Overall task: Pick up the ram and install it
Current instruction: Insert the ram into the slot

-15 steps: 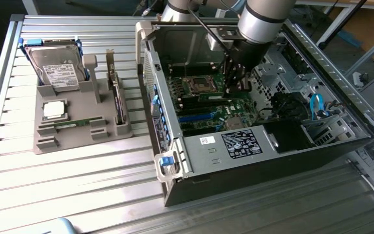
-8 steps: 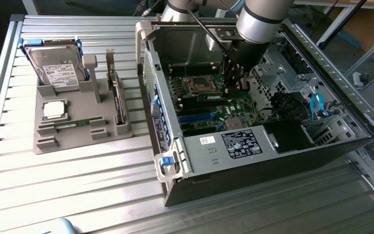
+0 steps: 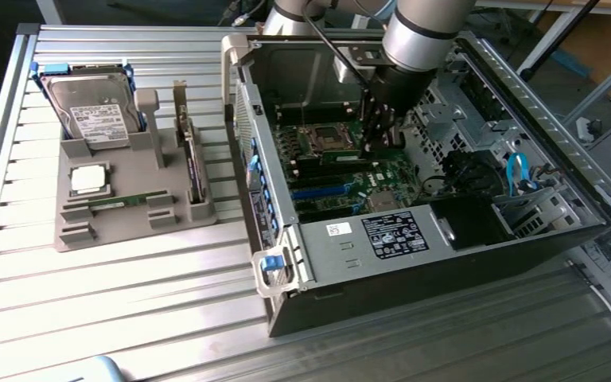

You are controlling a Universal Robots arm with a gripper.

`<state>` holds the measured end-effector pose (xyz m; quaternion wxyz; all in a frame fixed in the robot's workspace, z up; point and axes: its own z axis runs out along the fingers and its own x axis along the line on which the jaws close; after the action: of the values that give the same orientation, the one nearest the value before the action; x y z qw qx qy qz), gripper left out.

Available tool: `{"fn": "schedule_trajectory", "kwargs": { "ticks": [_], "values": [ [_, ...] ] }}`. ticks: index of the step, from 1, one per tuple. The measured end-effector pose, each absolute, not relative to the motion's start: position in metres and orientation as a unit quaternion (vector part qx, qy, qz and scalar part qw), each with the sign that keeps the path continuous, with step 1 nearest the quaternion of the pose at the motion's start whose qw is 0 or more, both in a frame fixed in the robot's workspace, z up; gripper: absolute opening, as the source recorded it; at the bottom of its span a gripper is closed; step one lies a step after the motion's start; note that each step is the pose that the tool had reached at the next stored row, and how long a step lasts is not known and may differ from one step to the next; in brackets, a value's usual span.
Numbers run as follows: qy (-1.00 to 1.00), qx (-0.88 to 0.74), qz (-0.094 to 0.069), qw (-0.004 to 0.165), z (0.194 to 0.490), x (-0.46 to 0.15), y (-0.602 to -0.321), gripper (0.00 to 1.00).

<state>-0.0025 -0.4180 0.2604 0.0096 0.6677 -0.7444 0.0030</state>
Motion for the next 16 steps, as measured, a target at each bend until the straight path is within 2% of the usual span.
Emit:
{"fn": "schedule_trajectory", "kwargs": {
  "ticks": [16],
  "values": [
    [-0.744, 0.668, 0.003, 0.01, 0.2539, -0.005, -0.4113, 0.14]
  ]
}}
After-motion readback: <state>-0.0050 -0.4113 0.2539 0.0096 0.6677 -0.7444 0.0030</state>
